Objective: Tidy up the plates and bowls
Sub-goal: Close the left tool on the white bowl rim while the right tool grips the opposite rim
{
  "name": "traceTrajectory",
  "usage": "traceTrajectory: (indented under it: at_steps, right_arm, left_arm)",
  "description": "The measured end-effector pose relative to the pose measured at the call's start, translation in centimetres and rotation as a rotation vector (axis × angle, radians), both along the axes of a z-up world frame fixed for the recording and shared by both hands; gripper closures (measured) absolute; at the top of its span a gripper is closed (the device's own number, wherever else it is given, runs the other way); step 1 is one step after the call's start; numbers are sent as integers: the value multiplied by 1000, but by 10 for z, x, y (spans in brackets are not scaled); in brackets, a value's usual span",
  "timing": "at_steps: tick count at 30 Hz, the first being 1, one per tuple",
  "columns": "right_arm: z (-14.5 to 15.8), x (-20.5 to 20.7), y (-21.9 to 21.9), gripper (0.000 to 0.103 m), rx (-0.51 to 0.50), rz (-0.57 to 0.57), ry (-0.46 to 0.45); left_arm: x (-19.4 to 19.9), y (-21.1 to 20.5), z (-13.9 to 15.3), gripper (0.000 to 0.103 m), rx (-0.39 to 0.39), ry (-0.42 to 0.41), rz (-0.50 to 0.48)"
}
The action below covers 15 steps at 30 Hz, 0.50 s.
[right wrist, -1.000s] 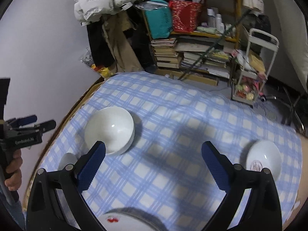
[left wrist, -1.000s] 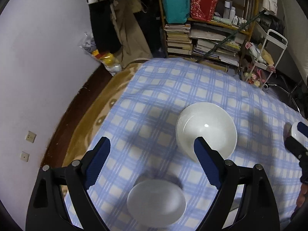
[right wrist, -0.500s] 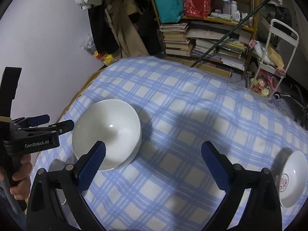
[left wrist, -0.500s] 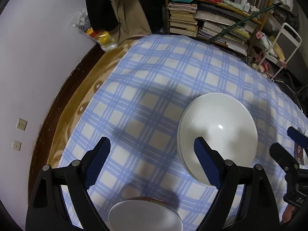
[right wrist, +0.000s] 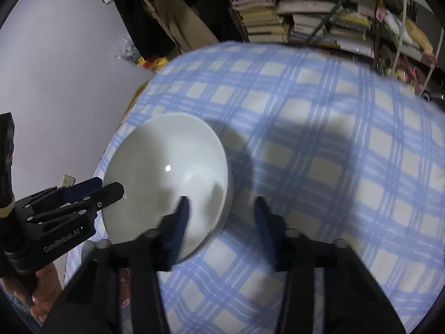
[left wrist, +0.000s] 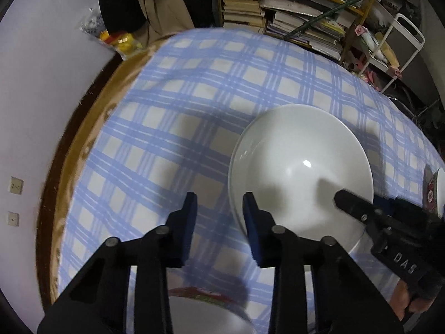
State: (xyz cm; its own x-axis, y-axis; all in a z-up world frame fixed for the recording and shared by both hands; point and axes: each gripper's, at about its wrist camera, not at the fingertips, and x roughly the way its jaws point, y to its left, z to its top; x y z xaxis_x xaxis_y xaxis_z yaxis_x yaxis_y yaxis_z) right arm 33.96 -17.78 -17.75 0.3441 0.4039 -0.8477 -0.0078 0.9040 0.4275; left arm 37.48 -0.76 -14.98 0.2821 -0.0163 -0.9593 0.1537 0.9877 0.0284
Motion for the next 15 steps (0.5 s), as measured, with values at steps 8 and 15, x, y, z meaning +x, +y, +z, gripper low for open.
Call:
traceTrajectory:
  at_steps: [8, 15]
  right_arm:
    - [-18, 3, 4, 79, 31, -33, 117]
    - [-3, -9, 14, 83, -78, -11, 78]
  left_arm:
    - [-6, -16, -15, 90, 5, -15, -40]
    - [-20, -14, 3, 90, -25, -22, -35]
